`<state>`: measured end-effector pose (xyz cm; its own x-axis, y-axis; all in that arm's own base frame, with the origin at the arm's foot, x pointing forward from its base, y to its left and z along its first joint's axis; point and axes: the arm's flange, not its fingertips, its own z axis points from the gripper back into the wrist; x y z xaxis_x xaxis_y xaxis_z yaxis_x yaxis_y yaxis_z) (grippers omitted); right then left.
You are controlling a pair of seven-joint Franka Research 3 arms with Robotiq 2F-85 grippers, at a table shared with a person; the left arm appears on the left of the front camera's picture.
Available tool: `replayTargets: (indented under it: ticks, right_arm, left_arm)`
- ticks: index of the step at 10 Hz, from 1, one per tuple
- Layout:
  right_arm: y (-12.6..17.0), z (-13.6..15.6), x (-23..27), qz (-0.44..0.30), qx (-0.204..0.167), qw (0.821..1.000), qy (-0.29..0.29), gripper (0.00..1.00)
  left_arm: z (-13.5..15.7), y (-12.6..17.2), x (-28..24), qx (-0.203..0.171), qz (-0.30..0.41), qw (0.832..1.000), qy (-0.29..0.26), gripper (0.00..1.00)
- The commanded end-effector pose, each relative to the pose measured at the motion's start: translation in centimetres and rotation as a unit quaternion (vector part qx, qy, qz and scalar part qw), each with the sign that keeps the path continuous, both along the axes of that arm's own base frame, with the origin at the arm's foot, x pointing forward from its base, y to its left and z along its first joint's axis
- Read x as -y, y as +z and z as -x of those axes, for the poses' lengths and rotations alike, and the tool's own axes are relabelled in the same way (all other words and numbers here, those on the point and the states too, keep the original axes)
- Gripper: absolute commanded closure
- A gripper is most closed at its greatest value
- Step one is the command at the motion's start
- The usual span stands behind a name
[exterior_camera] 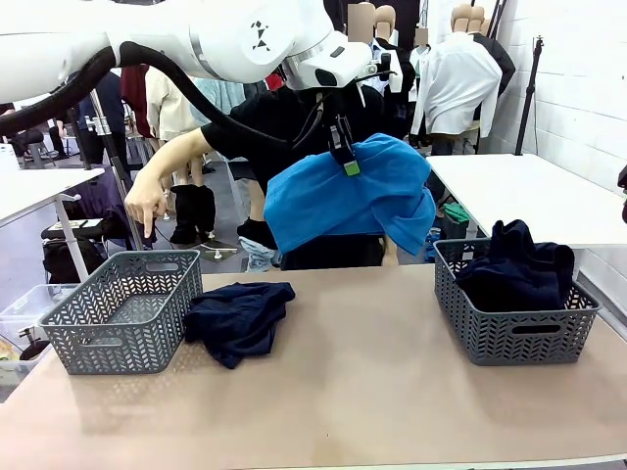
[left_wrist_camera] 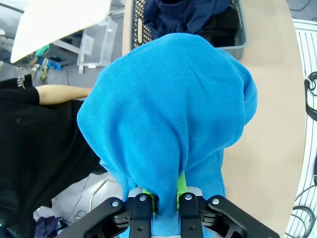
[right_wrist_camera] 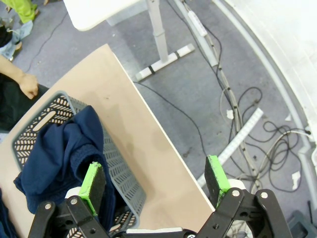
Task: Sort the tops and bottoms.
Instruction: Sort the clothes according to human instructions.
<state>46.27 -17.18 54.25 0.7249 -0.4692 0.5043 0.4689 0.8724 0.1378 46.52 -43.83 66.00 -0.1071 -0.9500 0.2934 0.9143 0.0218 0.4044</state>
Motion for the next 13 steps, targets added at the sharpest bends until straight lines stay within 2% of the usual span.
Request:
replayTargets:
  ticks: [1,2,3,4,6,8,10,11,13]
  right_arm:
    - [0.0,0.0,-0.1,0.009,-0.007,1.0,-0.001,0.0]
    - [0.0,0.0,-0.1,0.009,-0.007,1.0,-0.001,0.0]
    - [0.0,0.0,-0.1,0.009,-0.007,1.0,-0.001,0.0]
    - [0.0,0.0,-0.1,0.009,-0.007,1.0,-0.001,0.0]
    - [0.0,0.0,-0.1,0.009,-0.007,1.0,-0.001,0.0]
    - [0.0,0.0,-0.1,0.009,-0.007,1.0,-0.001,0.0]
    - [0.0,0.0,-0.1,0.009,-0.007,1.0,-0.001,0.0]
    - [0.0,0.0,-0.1,0.009,-0.007,1.0,-0.001,0.0]
    - [0.0,0.0,-0.1,0.009,-0.007,1.0,-0.001,0.0]
  left_arm:
    - [0.1,0.6,-0.2,0.003,-0.003,1.0,0.0,1.0]
    - [0.0,0.0,0.0,0.0,0.0,1.0,0.0,1.0]
    - [-0.7,1.5,-2.4,0.053,-0.032,0.995,0.076,1.0]
    - [-0.7,2.9,-5.0,0.083,-0.035,0.988,0.126,1.0]
    - [0.8,5.5,-11.8,0.126,-0.025,0.963,0.236,1.0]
    - [3.1,6.0,-18.4,0.122,0.024,0.937,0.325,1.0]
    - [4.9,2.9,-25.4,0.08,0.049,0.898,0.431,1.0]
    - [5.7,1.7,-28.4,0.067,0.08,0.88,0.463,1.0]
    - [6.0,-1.6,-32.6,0.022,0.124,0.857,0.499,1.0]
